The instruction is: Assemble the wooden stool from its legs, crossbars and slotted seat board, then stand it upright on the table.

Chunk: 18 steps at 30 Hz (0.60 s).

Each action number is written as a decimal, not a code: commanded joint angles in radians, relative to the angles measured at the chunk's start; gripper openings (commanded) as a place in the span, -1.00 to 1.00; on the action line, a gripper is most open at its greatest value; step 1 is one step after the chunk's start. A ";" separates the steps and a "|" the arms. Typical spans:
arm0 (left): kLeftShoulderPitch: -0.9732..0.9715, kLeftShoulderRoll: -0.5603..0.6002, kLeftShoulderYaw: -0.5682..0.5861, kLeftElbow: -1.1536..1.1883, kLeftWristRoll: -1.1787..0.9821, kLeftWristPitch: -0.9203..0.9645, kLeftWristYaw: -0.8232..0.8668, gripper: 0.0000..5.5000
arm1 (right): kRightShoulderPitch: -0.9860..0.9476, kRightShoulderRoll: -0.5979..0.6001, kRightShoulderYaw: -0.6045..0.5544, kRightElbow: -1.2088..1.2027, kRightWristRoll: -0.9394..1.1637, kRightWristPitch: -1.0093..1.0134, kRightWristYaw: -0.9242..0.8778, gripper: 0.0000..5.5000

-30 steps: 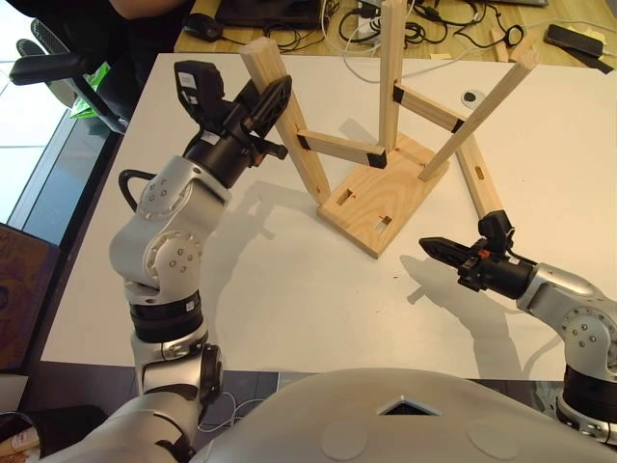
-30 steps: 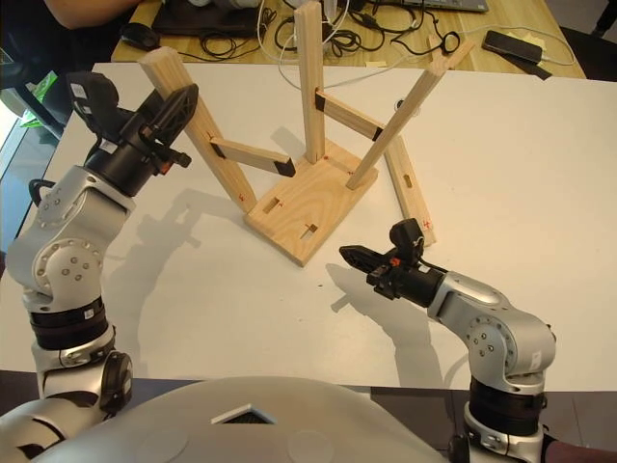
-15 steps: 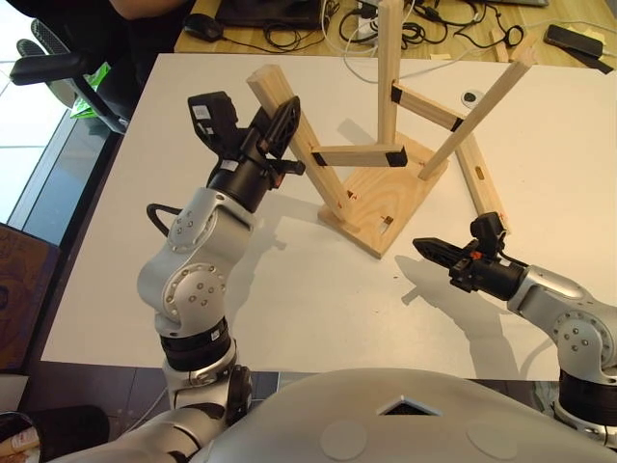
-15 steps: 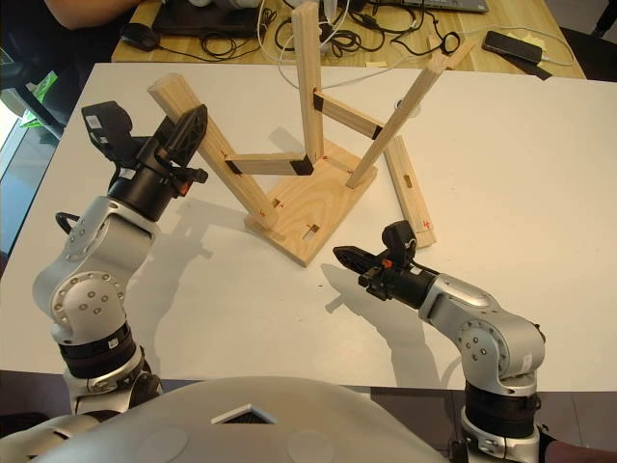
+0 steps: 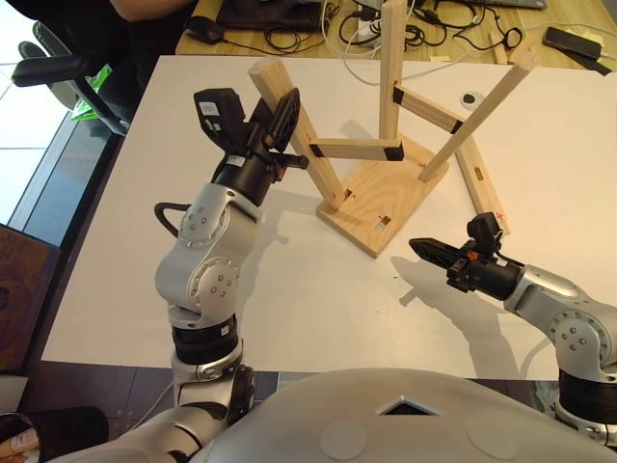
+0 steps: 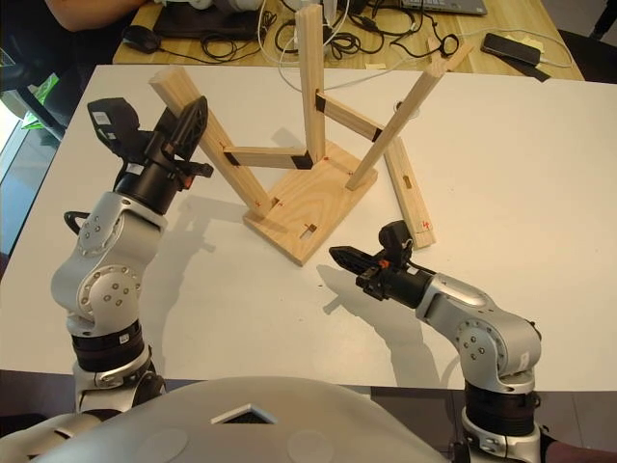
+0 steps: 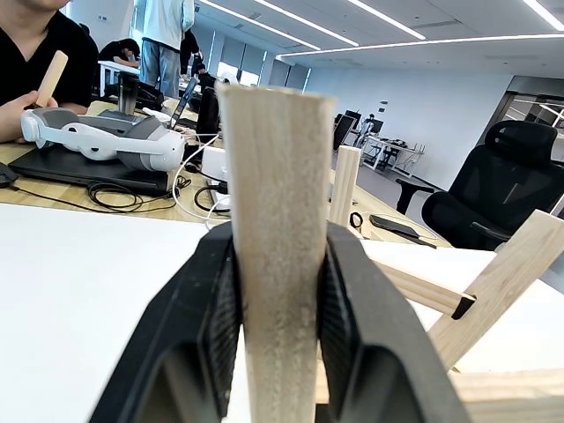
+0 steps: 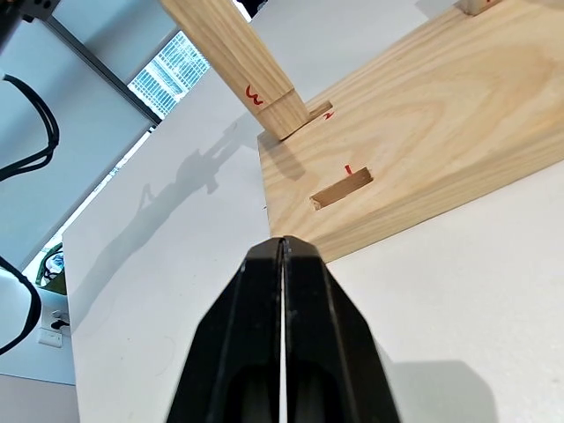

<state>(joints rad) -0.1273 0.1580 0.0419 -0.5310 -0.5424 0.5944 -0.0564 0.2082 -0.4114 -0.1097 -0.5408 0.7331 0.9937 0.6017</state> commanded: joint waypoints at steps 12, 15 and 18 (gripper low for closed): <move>-0.046 0.043 -0.083 0.116 0.102 -0.122 -0.182 -0.63 | -0.011 -0.023 0.004 0.014 0.035 -0.010 -0.008 -1.00; -0.039 0.041 -0.080 0.131 0.115 -0.140 -0.191 -0.63 | -0.013 -0.024 0.004 0.016 0.038 -0.011 -0.008 -1.00; -0.019 0.054 -0.092 0.118 0.120 -0.131 -0.207 -0.63 | -0.013 -0.027 0.005 0.017 0.042 -0.012 -0.008 -1.00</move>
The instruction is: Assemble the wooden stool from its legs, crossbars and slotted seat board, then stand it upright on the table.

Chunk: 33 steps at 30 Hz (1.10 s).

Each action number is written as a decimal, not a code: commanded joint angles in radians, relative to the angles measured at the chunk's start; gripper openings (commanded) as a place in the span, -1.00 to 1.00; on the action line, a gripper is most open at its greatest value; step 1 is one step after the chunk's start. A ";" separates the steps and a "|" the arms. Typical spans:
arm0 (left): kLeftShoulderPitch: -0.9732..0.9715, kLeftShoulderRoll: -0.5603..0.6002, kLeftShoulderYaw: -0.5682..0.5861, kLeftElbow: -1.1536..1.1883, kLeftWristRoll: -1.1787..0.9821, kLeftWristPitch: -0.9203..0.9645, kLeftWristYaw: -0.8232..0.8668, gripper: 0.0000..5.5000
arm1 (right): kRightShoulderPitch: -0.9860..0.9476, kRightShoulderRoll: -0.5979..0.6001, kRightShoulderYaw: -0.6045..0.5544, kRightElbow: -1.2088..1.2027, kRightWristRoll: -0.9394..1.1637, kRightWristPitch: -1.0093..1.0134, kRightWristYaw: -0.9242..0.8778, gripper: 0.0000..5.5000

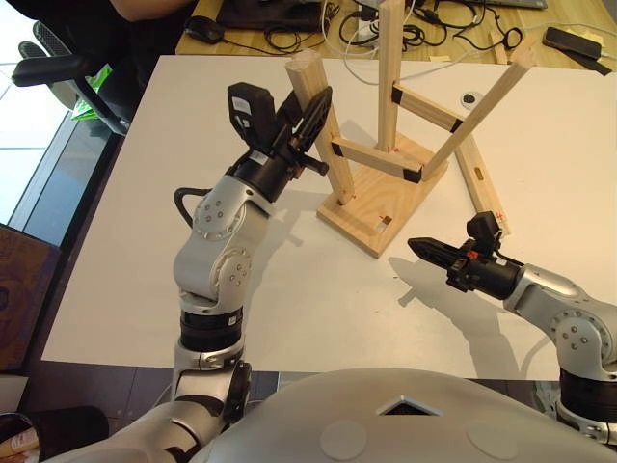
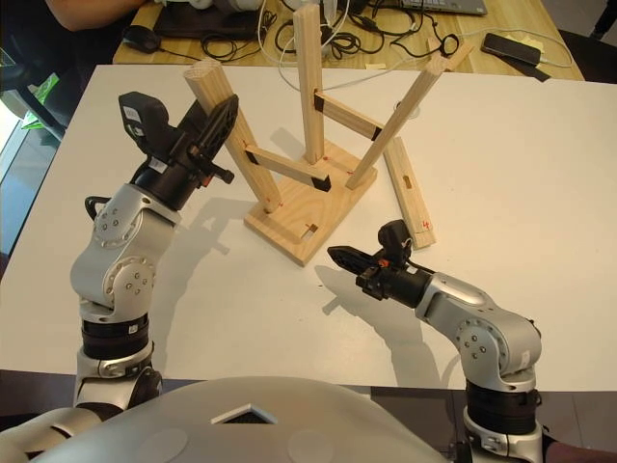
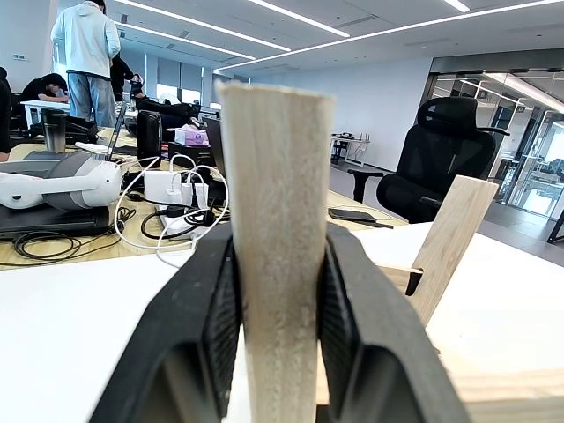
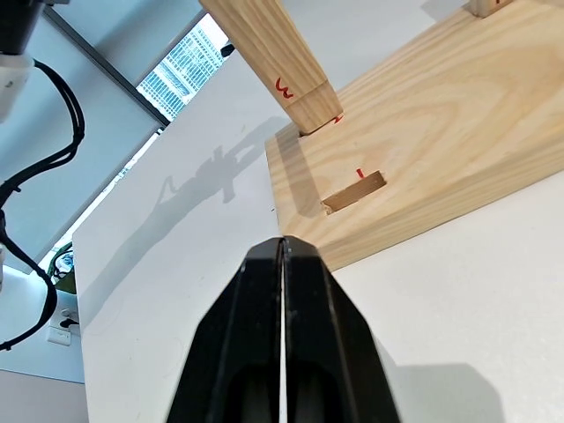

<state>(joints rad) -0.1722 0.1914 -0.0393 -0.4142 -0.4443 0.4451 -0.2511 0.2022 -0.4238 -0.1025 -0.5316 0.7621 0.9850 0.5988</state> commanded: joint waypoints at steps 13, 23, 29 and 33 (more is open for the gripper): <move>0.108 0.056 -0.029 -0.132 0.032 0.119 0.028 -0.63 | -0.003 -0.019 0.002 0.013 0.020 -0.026 -0.005 -1.00; 0.014 0.089 -0.106 -0.040 0.080 0.178 -0.020 -0.63 | -0.007 -0.026 0.004 0.015 0.021 -0.030 -0.003 -1.00; 0.013 0.081 -0.059 -0.041 0.037 0.303 0.017 -0.63 | -0.006 -0.027 0.008 0.014 0.017 -0.036 -0.001 -1.00; 0.054 0.058 -0.012 -0.110 -0.025 0.381 0.060 -0.63 | 0.003 -0.028 0.006 0.013 0.019 -0.043 0.001 -1.00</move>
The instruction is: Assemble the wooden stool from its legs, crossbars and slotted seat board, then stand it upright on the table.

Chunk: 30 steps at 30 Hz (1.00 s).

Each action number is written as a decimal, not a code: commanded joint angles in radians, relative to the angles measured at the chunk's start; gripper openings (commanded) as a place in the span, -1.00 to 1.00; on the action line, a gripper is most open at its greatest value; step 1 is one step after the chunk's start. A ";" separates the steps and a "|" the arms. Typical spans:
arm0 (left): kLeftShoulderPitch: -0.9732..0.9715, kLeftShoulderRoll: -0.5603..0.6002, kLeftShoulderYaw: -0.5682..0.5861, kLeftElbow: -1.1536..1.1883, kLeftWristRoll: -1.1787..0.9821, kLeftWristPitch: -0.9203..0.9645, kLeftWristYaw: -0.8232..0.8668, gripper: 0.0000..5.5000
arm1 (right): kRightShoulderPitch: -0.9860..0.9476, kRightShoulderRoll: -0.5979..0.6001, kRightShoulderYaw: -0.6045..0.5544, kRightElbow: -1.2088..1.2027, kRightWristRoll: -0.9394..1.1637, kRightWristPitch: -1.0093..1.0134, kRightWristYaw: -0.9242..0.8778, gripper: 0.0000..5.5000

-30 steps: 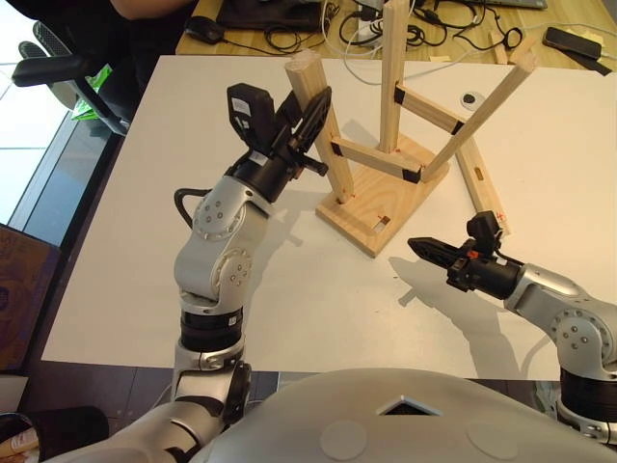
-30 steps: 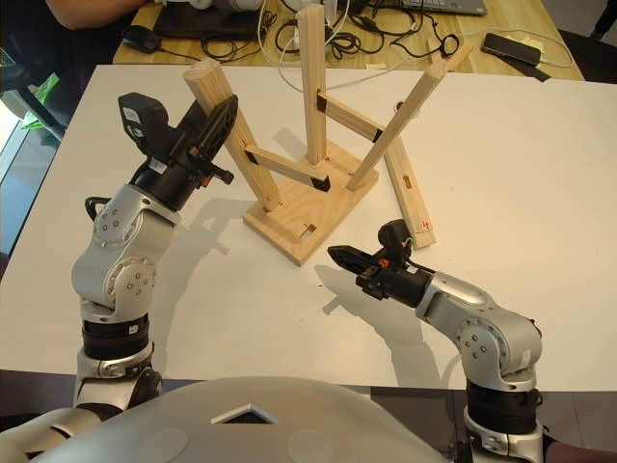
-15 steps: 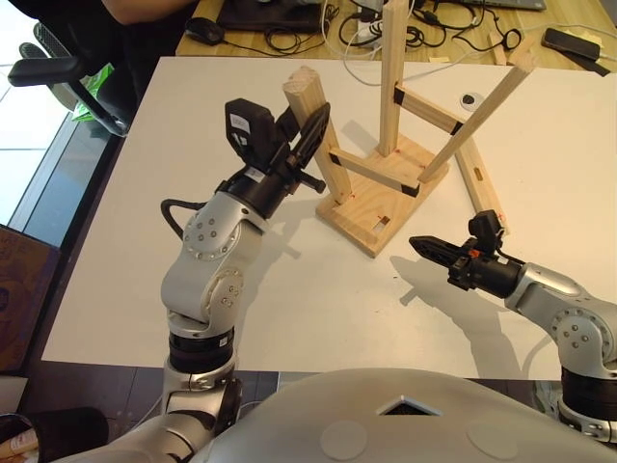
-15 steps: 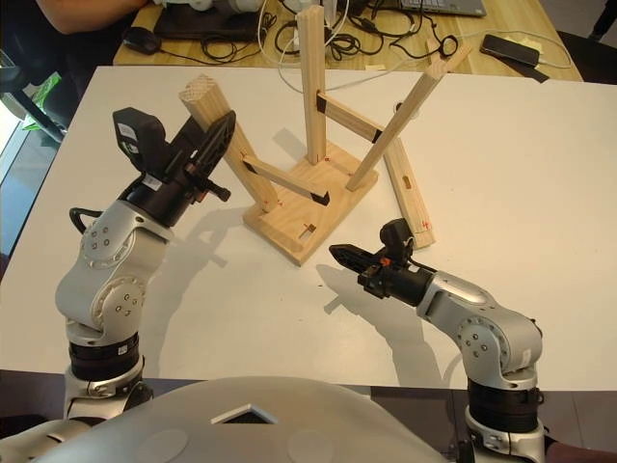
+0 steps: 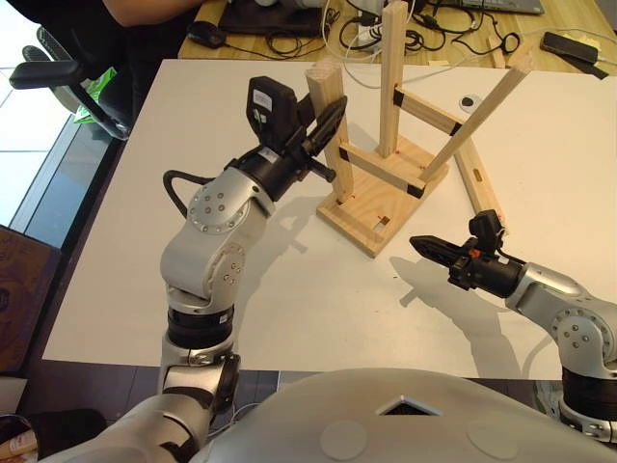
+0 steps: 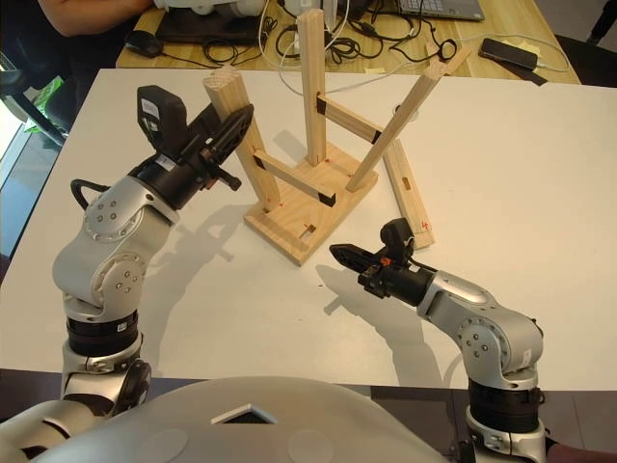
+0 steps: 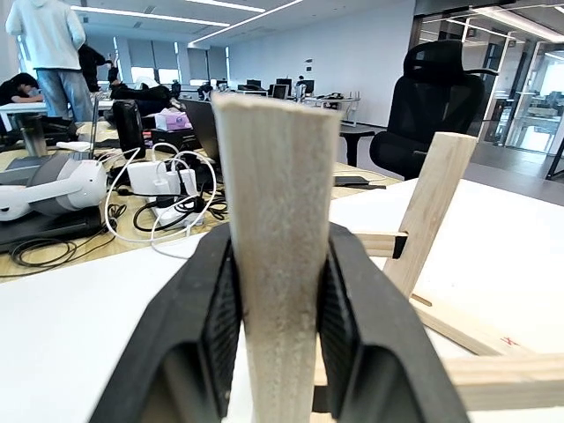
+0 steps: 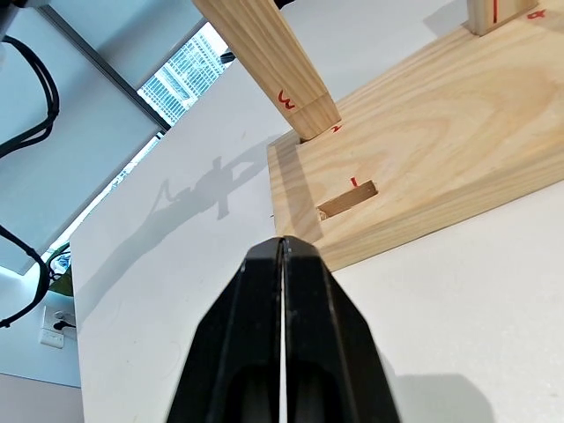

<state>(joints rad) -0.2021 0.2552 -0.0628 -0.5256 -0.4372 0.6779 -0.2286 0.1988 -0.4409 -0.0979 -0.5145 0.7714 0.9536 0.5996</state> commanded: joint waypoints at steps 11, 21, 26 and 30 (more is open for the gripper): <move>0.044 -0.004 0.062 0.012 -0.037 0.189 0.108 -0.63 | 0.004 -0.011 0.005 0.004 0.009 -0.027 -0.001 -1.00; 0.009 0.089 0.030 0.064 -0.018 0.087 -0.040 -0.63 | 0.006 -0.006 0.003 0.005 0.012 -0.030 -0.006 -1.00; 0.002 0.100 0.080 0.038 -0.060 0.153 -0.026 -0.63 | 0.000 -0.009 0.002 0.010 0.016 -0.029 -0.002 -1.00; -0.045 0.055 0.140 -0.006 -0.159 0.250 0.018 -0.63 | -0.001 -0.009 -0.001 0.010 0.020 -0.029 -0.002 -1.00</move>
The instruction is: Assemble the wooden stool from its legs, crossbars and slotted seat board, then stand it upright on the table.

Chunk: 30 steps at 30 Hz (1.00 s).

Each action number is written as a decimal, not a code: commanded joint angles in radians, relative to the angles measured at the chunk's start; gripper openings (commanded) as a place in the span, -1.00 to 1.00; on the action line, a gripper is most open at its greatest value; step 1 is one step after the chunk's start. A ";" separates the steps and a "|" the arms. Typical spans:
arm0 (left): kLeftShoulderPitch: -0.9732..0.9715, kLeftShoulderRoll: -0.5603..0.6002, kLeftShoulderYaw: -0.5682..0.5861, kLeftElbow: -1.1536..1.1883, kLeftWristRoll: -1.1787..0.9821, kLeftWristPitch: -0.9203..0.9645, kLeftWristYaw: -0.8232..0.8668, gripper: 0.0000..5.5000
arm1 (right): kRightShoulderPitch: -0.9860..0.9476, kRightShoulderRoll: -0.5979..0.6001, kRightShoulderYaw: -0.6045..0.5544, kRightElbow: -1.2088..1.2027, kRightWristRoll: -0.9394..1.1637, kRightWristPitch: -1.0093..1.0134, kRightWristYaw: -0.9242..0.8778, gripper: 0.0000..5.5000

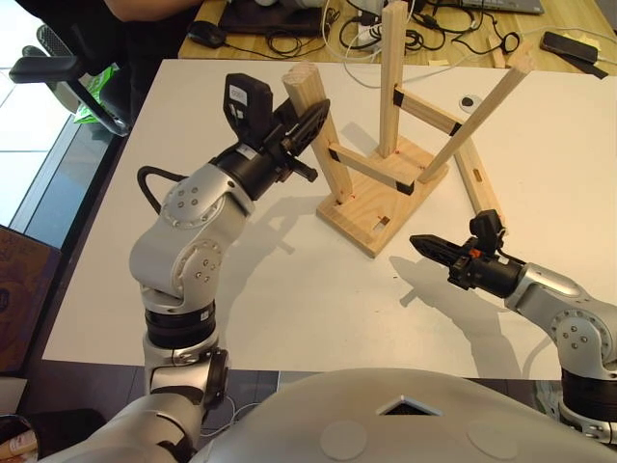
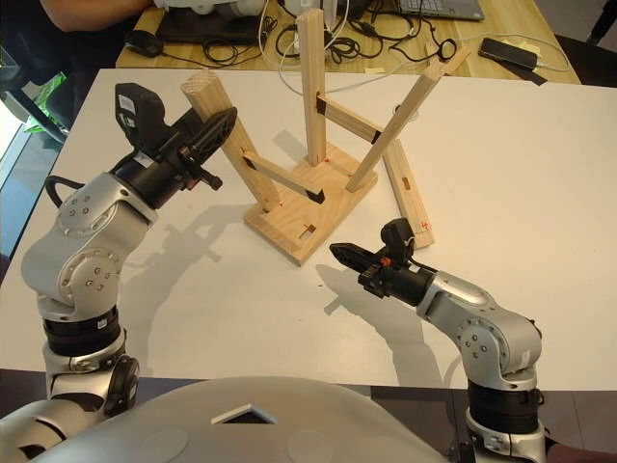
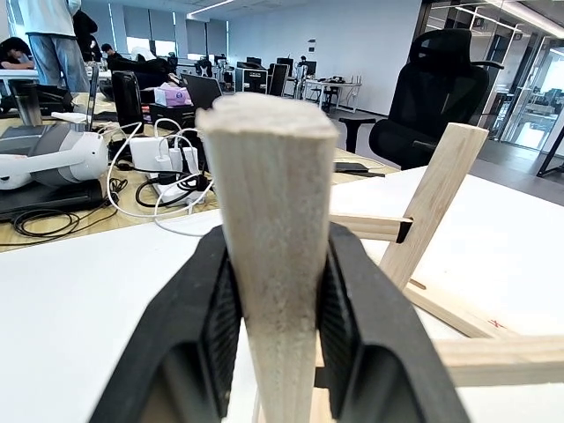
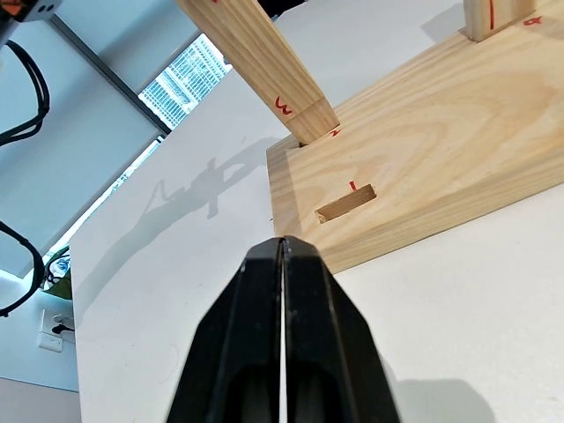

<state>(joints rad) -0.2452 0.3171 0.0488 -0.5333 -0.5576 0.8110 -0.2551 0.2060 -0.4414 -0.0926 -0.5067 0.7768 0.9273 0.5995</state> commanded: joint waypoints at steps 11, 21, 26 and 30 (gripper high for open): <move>-0.023 -0.015 0.052 -0.031 -0.110 0.190 0.084 -0.63 | -0.004 0.008 -0.022 0.007 0.048 -0.005 -0.015 -1.00; -0.042 -0.020 0.068 -0.040 -0.154 0.218 0.099 -0.63 | -0.006 0.010 -0.027 0.007 0.081 -0.004 -0.034 -1.00; -0.043 -0.014 0.067 -0.041 -0.157 0.228 0.100 -0.63 | -0.007 0.011 -0.028 0.008 0.086 -0.006 -0.039 -1.00; -0.052 -0.027 0.093 -0.042 -0.177 0.238 0.118 -0.63 | -0.008 0.011 -0.028 0.010 0.090 -0.006 -0.037 -1.00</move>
<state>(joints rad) -0.2942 0.2965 0.1351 -0.5788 -0.7187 1.0133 -0.1524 0.2046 -0.4300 -0.1114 -0.5013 0.8512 0.9238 0.5732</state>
